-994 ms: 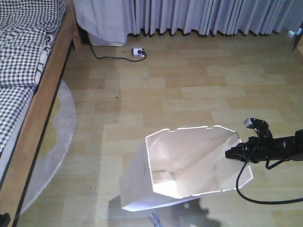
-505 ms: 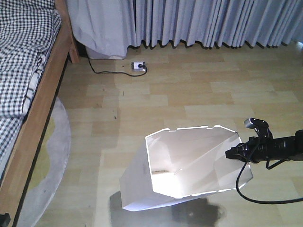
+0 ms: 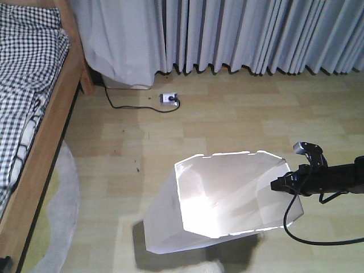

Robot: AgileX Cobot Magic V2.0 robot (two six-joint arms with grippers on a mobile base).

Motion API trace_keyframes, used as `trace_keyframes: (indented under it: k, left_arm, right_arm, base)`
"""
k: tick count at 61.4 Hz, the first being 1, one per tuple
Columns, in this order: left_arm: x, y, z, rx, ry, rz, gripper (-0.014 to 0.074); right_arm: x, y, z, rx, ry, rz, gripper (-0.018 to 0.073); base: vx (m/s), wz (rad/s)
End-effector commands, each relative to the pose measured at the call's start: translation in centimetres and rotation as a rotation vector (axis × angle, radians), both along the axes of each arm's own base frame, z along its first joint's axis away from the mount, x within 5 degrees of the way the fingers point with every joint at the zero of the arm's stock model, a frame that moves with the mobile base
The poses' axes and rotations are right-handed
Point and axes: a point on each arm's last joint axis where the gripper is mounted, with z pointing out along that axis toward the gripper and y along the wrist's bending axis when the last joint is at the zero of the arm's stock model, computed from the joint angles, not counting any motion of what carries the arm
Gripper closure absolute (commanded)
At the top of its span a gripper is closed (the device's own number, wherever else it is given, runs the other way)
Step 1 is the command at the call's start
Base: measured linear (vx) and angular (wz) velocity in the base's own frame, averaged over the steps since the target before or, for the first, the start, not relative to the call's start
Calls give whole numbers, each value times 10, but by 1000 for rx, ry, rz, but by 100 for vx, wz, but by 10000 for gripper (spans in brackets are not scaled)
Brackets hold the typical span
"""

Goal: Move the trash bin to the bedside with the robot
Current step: 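Carry the bin in the right gripper toward the curtains beside the bed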

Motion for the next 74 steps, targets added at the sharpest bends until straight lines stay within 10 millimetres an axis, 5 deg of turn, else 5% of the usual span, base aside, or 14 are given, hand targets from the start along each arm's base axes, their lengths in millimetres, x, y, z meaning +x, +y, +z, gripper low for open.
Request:
trace_keyframes:
  k: [1, 74]
  left_arm:
    - [1, 0, 1, -9, -72, 4, 603]
    - [1, 0, 1, -9, -72, 4, 603]
  right_arm:
    - [15, 10, 43, 245, -136, -10, 562]
    - [15, 10, 43, 245, -136, -10, 562]
  base:
    - [38, 1]
    - [35, 1]
